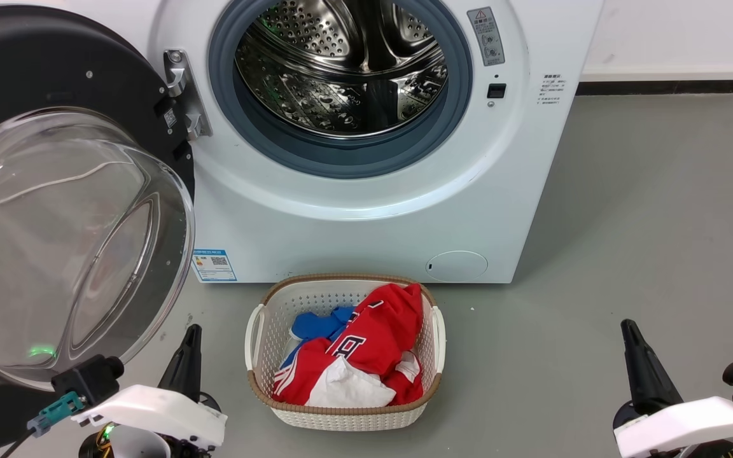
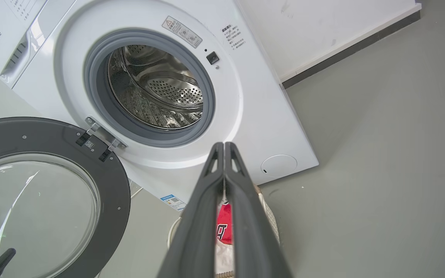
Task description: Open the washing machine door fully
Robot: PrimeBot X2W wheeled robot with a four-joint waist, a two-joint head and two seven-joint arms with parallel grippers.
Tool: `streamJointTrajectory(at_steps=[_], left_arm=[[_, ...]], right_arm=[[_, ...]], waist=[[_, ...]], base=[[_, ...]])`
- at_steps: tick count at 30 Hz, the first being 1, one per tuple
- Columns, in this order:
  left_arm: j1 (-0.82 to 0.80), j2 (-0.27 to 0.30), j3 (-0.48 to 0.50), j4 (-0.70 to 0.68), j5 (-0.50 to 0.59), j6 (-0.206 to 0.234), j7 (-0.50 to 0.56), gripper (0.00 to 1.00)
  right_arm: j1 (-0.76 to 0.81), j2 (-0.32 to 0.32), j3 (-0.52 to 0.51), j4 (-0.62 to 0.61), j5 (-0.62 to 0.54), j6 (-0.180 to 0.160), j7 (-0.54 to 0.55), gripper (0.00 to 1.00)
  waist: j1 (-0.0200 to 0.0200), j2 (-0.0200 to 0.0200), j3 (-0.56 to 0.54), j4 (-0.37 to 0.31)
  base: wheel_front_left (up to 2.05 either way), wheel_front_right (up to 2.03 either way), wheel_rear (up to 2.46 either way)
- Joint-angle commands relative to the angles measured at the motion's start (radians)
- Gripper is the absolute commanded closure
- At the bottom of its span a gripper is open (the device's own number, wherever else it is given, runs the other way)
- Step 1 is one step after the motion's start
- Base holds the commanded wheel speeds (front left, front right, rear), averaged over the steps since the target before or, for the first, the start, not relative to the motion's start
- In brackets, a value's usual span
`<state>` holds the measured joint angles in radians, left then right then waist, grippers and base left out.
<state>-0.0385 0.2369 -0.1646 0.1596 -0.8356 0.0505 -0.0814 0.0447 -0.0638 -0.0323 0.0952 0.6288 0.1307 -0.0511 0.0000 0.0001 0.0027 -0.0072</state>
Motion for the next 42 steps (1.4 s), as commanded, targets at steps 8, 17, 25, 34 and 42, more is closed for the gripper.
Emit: streamJointTrajectory(at_steps=[8, 17, 25, 34, 42], left_arm=[[-0.035, -0.018, 0.043, 0.001, -0.110, -0.029, 0.024, 1.00], [-0.041, -0.041, 0.075, 0.012, -0.207, -0.052, 0.047, 1.00], [-0.046, -0.060, 0.101, 0.021, -0.286, -0.070, 0.066, 1.00], [-0.051, -0.079, 0.129, 0.031, -0.368, -0.089, 0.086, 1.00], [-0.056, -0.096, 0.152, 0.040, -0.434, -0.105, 0.102, 1.00]], right_arm=[[-0.042, -0.011, -0.005, 0.009, 0.145, 0.000, 0.016, 1.00], [-0.059, -0.013, -0.009, 0.029, 0.270, 0.000, 0.032, 1.00], [-0.073, -0.014, -0.013, 0.045, 0.373, 0.000, 0.046, 1.00], [-0.087, -0.014, -0.018, 0.061, 0.477, 0.000, 0.060, 1.00], [-0.099, -0.014, -0.023, 0.075, 0.563, 0.000, 0.073, 1.00]], waist=[[0.0000, -0.0001, 0.000, 0.001], [0.0000, -0.0001, 0.000, 0.001], [0.0000, -0.0001, 0.000, 0.002], [0.0000, -0.0001, 0.000, 0.003], [0.0000, -0.0001, 0.000, 0.003]], base=[[0.00, 0.00, 0.00], [0.00, 0.00, 0.00], [0.00, 0.00, 0.00], [0.00, 0.00, 0.00], [0.00, 0.00, 0.00]])
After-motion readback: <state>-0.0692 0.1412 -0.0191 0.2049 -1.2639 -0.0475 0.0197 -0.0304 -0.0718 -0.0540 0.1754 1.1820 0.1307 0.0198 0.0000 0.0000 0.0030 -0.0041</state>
